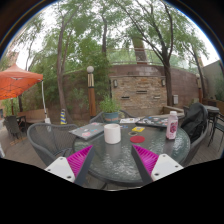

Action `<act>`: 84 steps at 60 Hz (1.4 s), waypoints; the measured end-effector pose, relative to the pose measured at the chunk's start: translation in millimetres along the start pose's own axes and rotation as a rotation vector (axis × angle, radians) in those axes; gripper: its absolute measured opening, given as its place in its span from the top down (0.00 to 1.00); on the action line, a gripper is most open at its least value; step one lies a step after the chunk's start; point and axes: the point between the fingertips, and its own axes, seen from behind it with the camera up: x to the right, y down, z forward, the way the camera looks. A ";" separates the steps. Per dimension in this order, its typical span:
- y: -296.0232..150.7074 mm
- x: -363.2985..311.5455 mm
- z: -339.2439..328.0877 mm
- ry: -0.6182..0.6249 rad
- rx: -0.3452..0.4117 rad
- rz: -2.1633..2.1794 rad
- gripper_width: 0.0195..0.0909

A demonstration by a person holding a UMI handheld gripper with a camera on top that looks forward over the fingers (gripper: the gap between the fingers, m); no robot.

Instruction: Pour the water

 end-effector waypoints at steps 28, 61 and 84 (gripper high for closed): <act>-33.0 114.0 39.5 0.230 0.031 -0.054 0.10; -37.7 346.5 225.3 0.459 0.038 -0.150 0.11; -29.2 356.5 247.9 0.483 0.022 -0.147 0.71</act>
